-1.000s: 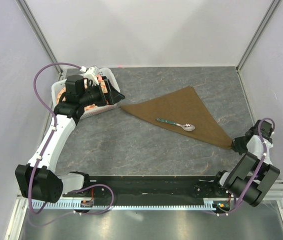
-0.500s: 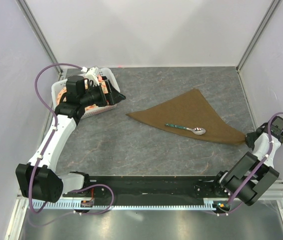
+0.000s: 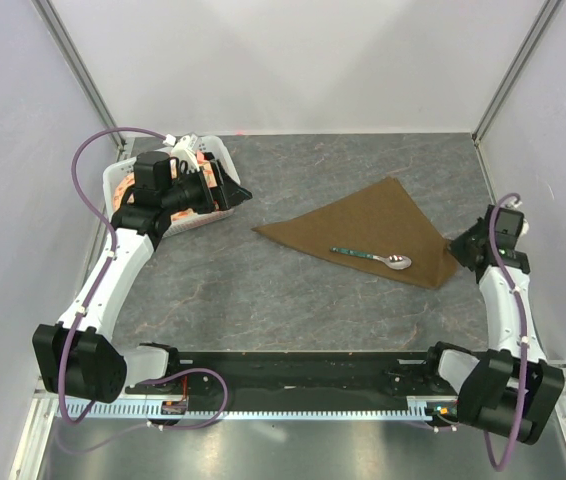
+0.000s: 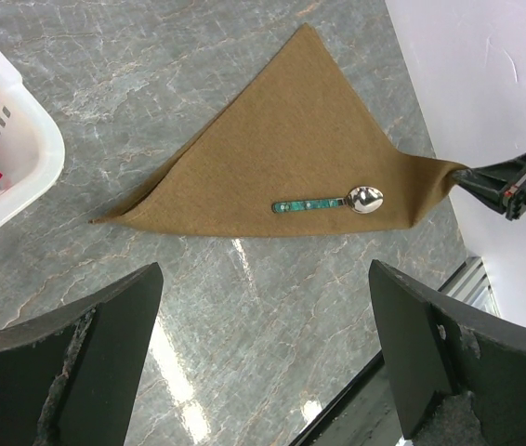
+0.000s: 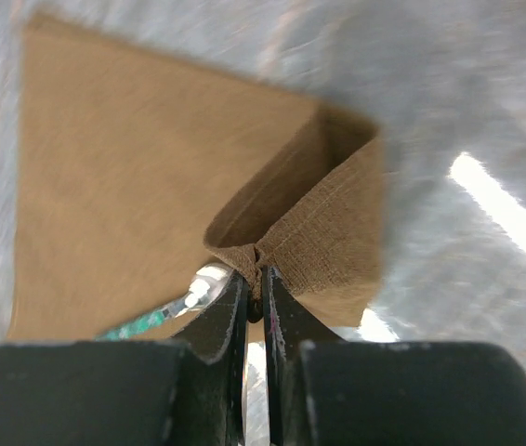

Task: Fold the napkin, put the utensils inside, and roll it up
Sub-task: Fold the napkin

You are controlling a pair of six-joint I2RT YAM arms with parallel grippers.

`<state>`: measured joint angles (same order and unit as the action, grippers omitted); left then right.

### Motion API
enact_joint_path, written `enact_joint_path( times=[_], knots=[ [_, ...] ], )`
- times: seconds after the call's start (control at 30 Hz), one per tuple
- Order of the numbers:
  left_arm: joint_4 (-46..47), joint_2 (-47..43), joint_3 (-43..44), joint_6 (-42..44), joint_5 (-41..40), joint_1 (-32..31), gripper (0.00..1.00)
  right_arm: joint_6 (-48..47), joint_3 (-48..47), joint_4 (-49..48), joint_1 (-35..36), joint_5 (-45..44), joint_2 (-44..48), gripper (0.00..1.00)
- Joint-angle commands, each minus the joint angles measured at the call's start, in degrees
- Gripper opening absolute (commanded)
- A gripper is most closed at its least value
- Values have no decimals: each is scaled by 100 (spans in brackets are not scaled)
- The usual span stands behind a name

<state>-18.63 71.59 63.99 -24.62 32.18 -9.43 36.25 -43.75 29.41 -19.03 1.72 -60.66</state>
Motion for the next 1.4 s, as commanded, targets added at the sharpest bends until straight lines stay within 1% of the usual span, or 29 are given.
enact_joint_path(
  times=[0.0, 0.03, 0.1, 0.13, 0.2, 0.23, 0.3, 0.33, 0.6, 1.0, 1.37],
  knots=[
    [255, 13, -26, -139, 192, 20, 99, 101, 50, -479, 688, 110, -77, 0],
    [255, 13, -27, -131, 192, 20, 99, 119, 42, -541, 994, 127, -129, 0],
    [255, 21, -27, -131, 183, 20, 99, 224, 33, -716, 1312, 84, -288, 0],
    [246, 21, -35, -122, 183, 20, 99, 268, 7, -769, 1610, 49, -340, 0],
    [255, 13, -35, -122, 174, 20, 99, 365, -63, -910, 1866, -22, -507, 0],
    [246, 30, -27, -113, 174, 20, 99, 400, -99, -954, 2189, -57, -560, 0],
    [246, 22, -44, -113, 165, 20, 98, 444, -212, -1033, 2446, -136, -727, 0],
    [255, 30, -44, -113, 157, 20, 98, 462, -248, -1060, 2682, -267, -797, 0],
    [264, 39, -53, -96, 148, 20, 98, 620, -354, -1455, 3440, -426, -1386, 0],
    [264, 48, -62, -104, 148, 20, 98, 770, -547, -1737, 3950, -541, -1966, 0],
    [272, 48, -53, -104, 139, 20, 98, 778, -486, -1763, 4109, -602, -2283, 0]
  ],
)
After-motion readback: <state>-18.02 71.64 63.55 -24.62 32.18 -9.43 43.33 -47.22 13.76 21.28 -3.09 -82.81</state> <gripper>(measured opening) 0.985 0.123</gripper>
